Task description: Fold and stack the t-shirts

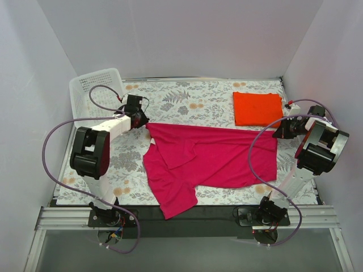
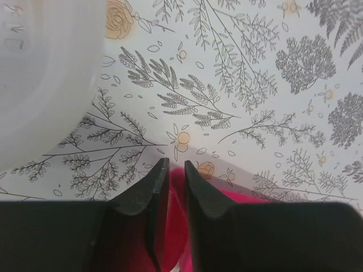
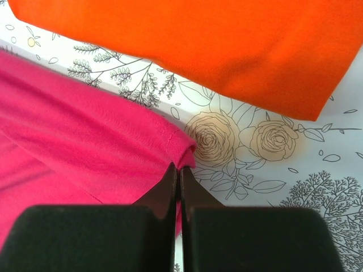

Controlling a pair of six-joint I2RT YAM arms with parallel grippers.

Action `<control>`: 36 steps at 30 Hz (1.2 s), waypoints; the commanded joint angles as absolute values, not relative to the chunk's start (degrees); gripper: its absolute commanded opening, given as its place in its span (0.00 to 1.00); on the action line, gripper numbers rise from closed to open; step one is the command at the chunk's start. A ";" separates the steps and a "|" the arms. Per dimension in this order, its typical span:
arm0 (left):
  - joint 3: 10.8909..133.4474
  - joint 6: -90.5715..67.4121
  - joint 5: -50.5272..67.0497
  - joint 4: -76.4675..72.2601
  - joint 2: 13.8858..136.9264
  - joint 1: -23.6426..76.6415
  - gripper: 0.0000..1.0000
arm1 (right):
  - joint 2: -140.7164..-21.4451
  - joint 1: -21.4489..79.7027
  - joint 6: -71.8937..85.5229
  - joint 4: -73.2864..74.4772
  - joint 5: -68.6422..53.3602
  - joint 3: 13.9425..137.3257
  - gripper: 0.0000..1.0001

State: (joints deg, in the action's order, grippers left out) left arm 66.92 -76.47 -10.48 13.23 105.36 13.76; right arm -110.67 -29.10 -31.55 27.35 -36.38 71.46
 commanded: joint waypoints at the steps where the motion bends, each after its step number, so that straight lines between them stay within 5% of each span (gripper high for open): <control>1: 67.94 -76.29 -15.11 15.12 101.16 13.45 0.20 | -110.83 -29.44 -32.26 27.77 -36.47 72.16 0.01; 7: 68.29 -73.83 -15.82 16.52 100.11 13.45 0.34 | -110.83 -29.44 -32.26 27.69 -36.47 72.07 0.01; 14: 63.81 -70.75 -7.04 12.66 97.82 13.45 0.37 | -111.09 -29.36 -32.26 27.77 -36.74 72.16 0.01; 20: 66.18 -69.96 -2.38 12.21 102.91 13.45 0.29 | -111.00 -29.36 -32.26 27.69 -36.65 72.25 0.01; 33: 72.42 -67.94 -0.09 14.68 111.53 13.45 0.28 | -111.36 -29.36 -31.90 27.77 -36.83 72.77 0.01; 36: 72.77 -67.94 -0.17 15.47 112.59 13.45 0.09 | -111.36 -29.36 -31.90 27.77 -36.74 72.86 0.01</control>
State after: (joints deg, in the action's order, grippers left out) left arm 71.20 -69.04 -0.73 13.69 112.44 13.58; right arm -110.76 -29.12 -31.70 27.35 -36.21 71.46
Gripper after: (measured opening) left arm 0.136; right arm 0.013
